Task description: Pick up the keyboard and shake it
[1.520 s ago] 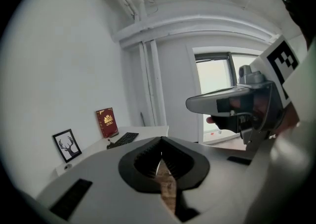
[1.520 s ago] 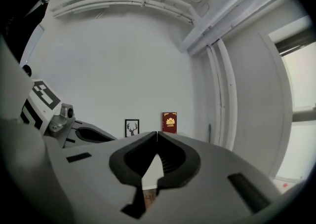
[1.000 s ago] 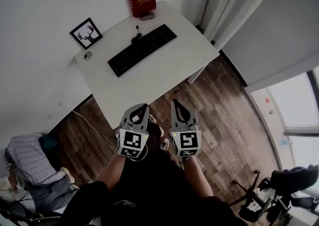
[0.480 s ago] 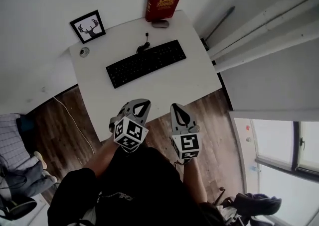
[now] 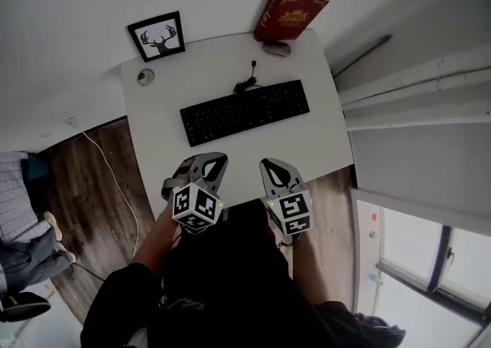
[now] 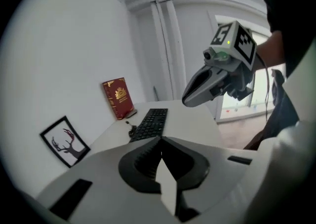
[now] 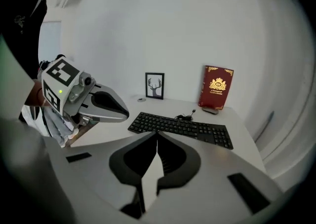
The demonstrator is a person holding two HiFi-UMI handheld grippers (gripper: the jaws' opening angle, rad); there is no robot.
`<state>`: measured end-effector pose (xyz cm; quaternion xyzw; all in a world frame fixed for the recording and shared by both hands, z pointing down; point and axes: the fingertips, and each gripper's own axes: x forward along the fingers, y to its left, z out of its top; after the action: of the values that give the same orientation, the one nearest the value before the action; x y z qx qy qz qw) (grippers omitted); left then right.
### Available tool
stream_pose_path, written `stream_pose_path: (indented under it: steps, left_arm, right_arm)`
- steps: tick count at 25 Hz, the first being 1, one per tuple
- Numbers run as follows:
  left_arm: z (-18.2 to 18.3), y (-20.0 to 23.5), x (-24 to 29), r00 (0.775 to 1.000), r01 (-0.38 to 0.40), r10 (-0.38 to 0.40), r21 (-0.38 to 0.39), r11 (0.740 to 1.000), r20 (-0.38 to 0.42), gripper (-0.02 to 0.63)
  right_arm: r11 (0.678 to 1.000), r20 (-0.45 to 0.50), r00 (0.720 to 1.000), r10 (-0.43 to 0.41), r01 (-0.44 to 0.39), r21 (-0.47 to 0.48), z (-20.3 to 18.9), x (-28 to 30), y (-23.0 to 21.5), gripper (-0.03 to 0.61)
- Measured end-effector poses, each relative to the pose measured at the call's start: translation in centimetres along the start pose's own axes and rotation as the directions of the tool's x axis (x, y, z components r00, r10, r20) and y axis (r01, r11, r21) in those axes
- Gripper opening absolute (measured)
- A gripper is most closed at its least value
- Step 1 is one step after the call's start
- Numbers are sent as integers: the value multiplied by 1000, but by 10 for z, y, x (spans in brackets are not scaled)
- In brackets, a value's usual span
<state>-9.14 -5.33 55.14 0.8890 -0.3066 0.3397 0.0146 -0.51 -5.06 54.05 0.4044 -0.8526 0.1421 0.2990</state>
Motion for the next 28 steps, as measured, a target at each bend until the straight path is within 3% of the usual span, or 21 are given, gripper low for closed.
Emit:
stream_pose_path:
  steps: [3,6,8,10,12,14,15,18,20,21,23,27,28]
  left_arm:
    - [-21,20,10,991,-90,92,28,996,-93,3]
    - [-21,30,21,996,-52,45,-98,994,-74,3]
    - [-17,52,33,998,-22,12,-184,983,-55,3]
    - [-25,84,50,992,-38,23,-122,992,-125,3]
    - [-48,106,72,958,-26,37,44,999,-286,3]
    - [-71,109,92,903,53,1,113,992,-429,3]
    - [-74,110,100,887,73,-21,95,993,-461,3]
    - [-71,122,111,875,64,-64,-16,998,-479,6]
    - [-76,131,116,851,104,-133,-85,991,-508,86]
    - [-79,134,121,828,151,-190,-117,982,-527,155]
    - [-87,133,132,762,271,-318,-167,948,-564,270]
    - [-103,113,148,587,479,-483,-203,854,-649,305]
    - [-105,109,149,554,505,-505,-215,836,-662,302]
  right_arm:
    - [998,-35,998,57,-57,1,-2,26,-8,21]
    - [984,-122,980,157,-166,-62,-14,54,-12,21]
    - [961,-191,953,234,-257,-103,-21,74,-14,21]
    - [928,-252,918,307,-347,-135,-20,96,-16,21]
    - [891,-305,881,361,-422,-165,-15,114,-17,21]
    - [858,-334,851,405,-481,-183,-13,128,-19,21]
    - [843,-338,840,424,-502,-194,-12,135,-21,21]
    - [795,-327,810,487,-566,-217,-15,148,-22,21]
    - [767,-312,784,536,-607,-209,-20,155,-21,21]
    - [756,-305,774,554,-622,-204,-22,159,-21,21]
    - [740,-297,759,580,-643,-198,-26,165,-24,21]
    - [723,-286,735,615,-670,-168,-27,166,-28,21]
    - [718,-291,728,621,-677,-163,-29,166,-30,21]
